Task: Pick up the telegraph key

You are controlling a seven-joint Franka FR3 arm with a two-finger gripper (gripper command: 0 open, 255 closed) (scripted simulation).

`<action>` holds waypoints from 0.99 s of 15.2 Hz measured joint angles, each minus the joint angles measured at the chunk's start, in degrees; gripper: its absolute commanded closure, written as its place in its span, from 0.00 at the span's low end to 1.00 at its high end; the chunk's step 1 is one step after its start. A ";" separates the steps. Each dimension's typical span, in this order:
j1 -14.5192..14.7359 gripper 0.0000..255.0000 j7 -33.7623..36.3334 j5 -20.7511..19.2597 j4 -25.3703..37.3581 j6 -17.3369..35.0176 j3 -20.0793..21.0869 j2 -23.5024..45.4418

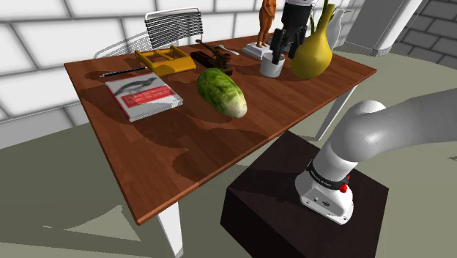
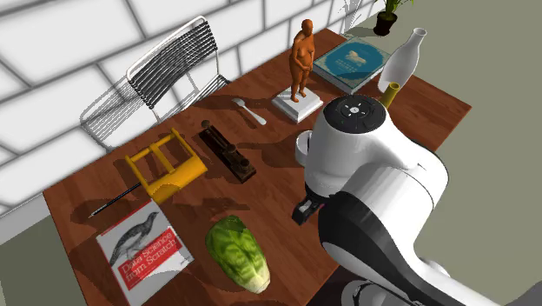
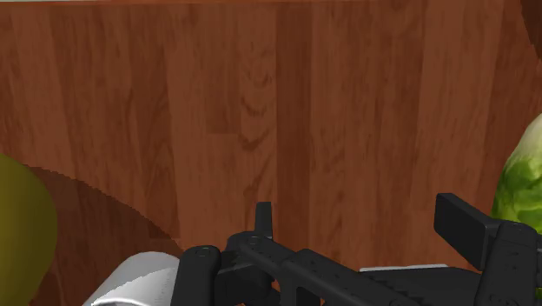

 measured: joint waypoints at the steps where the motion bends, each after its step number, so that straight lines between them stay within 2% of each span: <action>1: 0.00 0.00 0.00 0.00 0.00 0.00 0.00 0.00; 3: 0.06 0.00 -0.08 0.04 1.86 0.77 -0.14 2.74; 8: 0.44 0.00 -0.17 0.45 8.89 5.15 -0.52 14.53; 15: 0.92 0.00 -0.39 1.43 22.51 6.99 -0.79 30.63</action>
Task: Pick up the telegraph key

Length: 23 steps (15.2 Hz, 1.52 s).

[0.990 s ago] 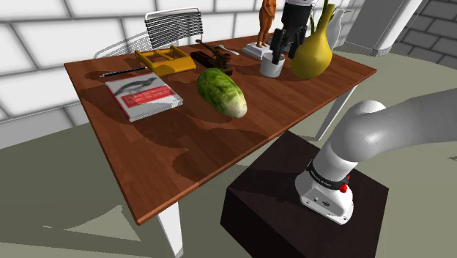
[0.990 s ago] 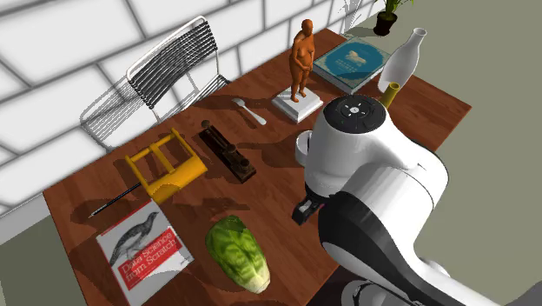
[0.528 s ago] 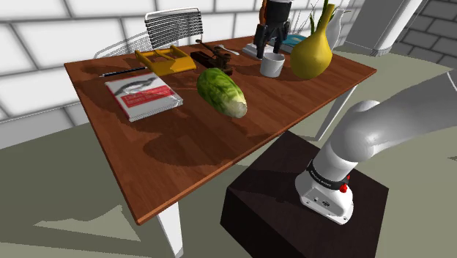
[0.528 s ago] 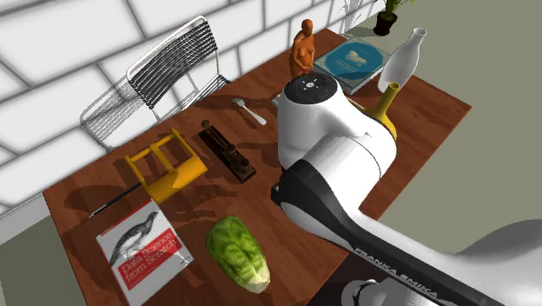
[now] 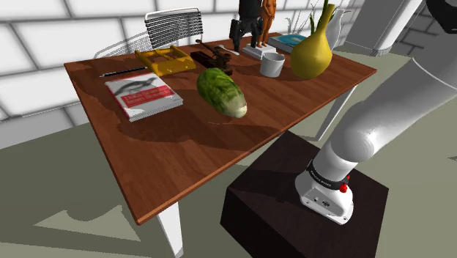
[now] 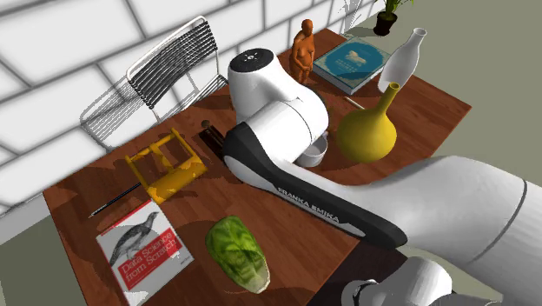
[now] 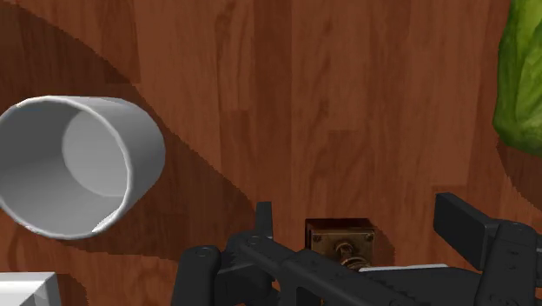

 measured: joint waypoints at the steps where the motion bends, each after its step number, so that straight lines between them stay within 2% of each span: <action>1: -0.01 0.00 -0.20 0.17 2.50 0.06 -0.12 2.58; 6: -0.10 0.00 -0.82 1.05 14.32 -0.30 -0.44 14.52; 14: -0.62 0.00 -1.21 2.67 41.77 -6.96 -0.33 36.04; 17: -0.67 0.00 -1.19 2.80 43.55 -6.59 -0.29 38.24; 22: -0.63 0.00 -1.22 2.80 39.79 -3.03 -0.27 38.04; 23: -0.63 1.00 -1.22 2.79 39.08 -2.52 -0.28 37.84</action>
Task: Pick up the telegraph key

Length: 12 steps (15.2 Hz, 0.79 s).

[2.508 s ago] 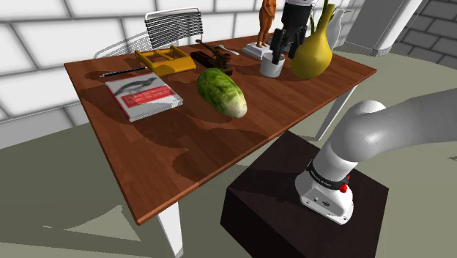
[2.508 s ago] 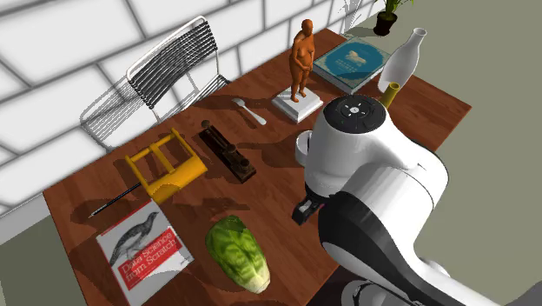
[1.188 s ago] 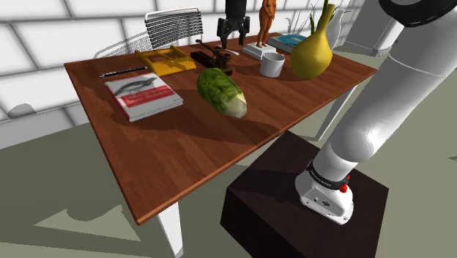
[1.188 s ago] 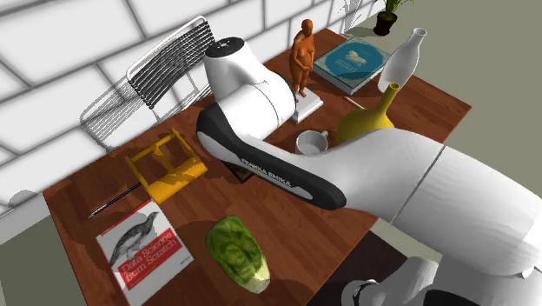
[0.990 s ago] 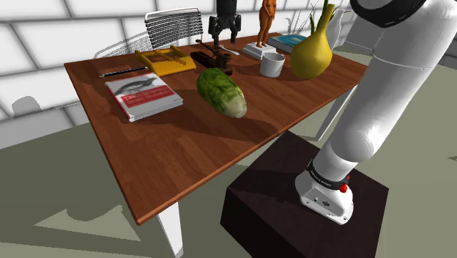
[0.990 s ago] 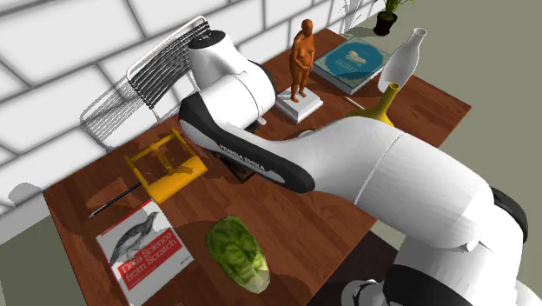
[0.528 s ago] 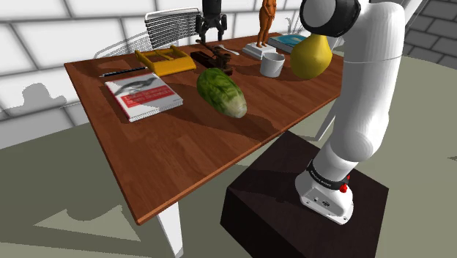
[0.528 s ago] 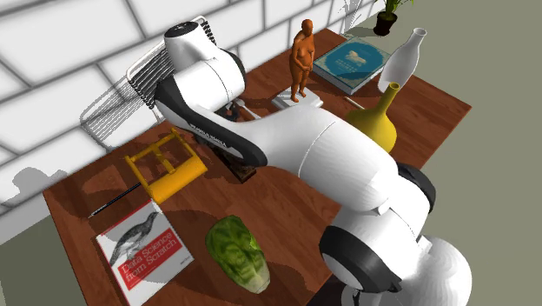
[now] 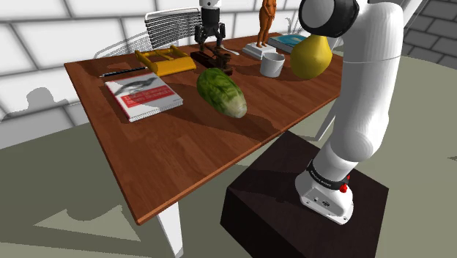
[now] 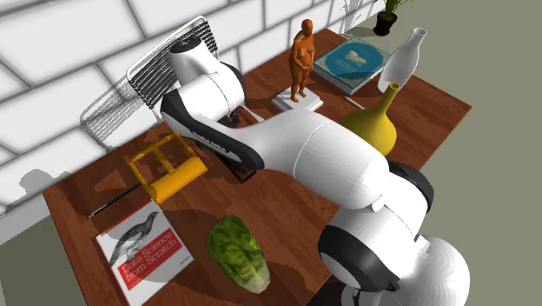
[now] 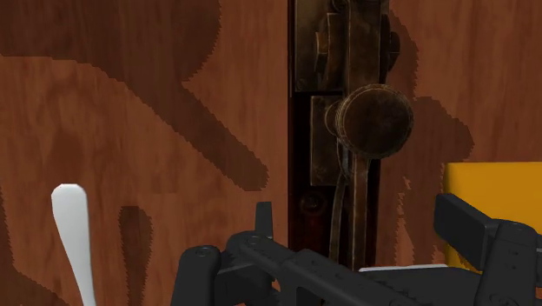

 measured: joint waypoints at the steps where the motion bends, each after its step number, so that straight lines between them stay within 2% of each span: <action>1: 0.00 1.00 0.00 0.00 -0.25 0.21 0.00 -0.05; 12: 0.07 1.00 0.11 0.01 0.79 -0.63 0.04 0.16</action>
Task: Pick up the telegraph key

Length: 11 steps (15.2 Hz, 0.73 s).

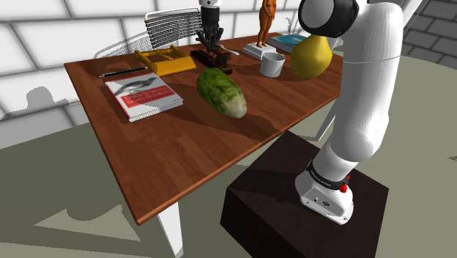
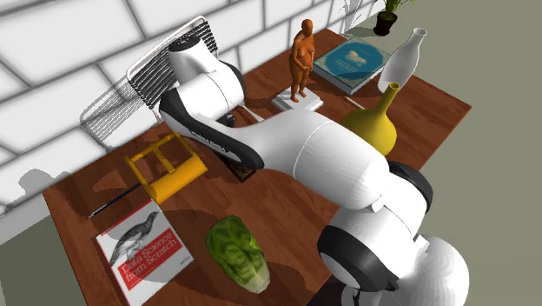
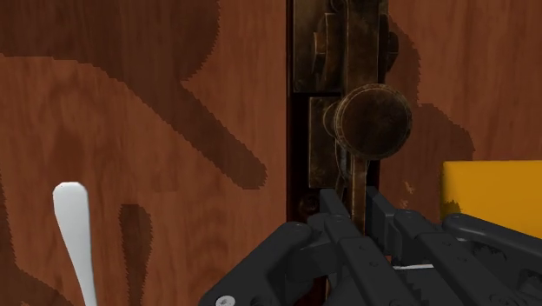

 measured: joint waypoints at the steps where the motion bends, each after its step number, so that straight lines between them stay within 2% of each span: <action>1: -0.01 1.00 -0.01 0.00 0.79 -0.75 0.00 0.04; 11: -0.35 1.00 -0.16 0.13 11.91 -9.65 -0.05 2.26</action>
